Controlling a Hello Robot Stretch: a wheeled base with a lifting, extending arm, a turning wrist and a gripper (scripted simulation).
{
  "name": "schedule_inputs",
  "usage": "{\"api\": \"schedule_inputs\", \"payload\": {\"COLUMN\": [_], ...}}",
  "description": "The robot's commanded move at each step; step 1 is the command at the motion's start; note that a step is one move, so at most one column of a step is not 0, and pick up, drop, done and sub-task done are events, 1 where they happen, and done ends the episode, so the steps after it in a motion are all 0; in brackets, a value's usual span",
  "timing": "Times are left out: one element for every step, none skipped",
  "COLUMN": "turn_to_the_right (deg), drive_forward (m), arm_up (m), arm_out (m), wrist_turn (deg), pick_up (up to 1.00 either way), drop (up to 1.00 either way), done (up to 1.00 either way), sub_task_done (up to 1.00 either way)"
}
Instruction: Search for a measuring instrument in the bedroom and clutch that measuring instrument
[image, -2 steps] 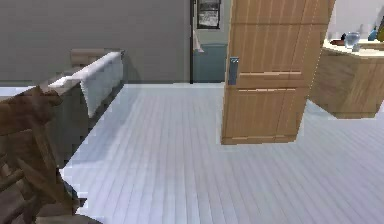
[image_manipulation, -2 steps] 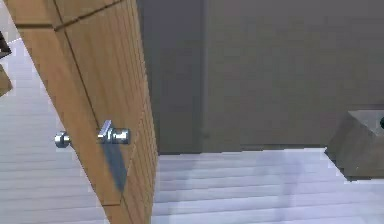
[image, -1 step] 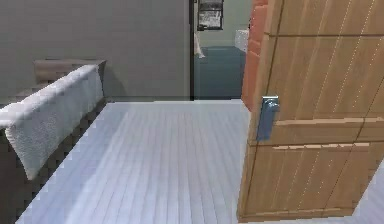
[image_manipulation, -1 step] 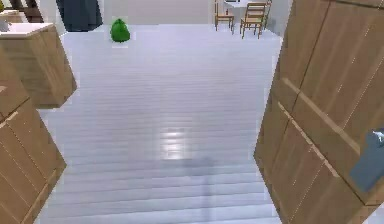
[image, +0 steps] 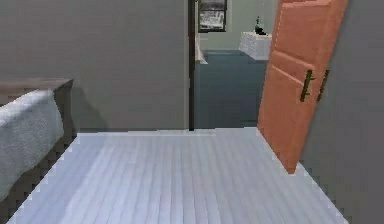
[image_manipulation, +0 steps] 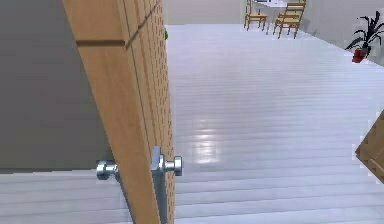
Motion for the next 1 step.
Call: {"api": "schedule_inputs", "payload": {"turn_to_the_right": [-3.0], "drive_forward": [0.00], "arm_up": [0.00], "arm_out": [0.00], "wrist_turn": [0.0], "pick_up": [0.00], "drop": [0.00], "done": [0.00], "sub_task_done": [0.00]}}
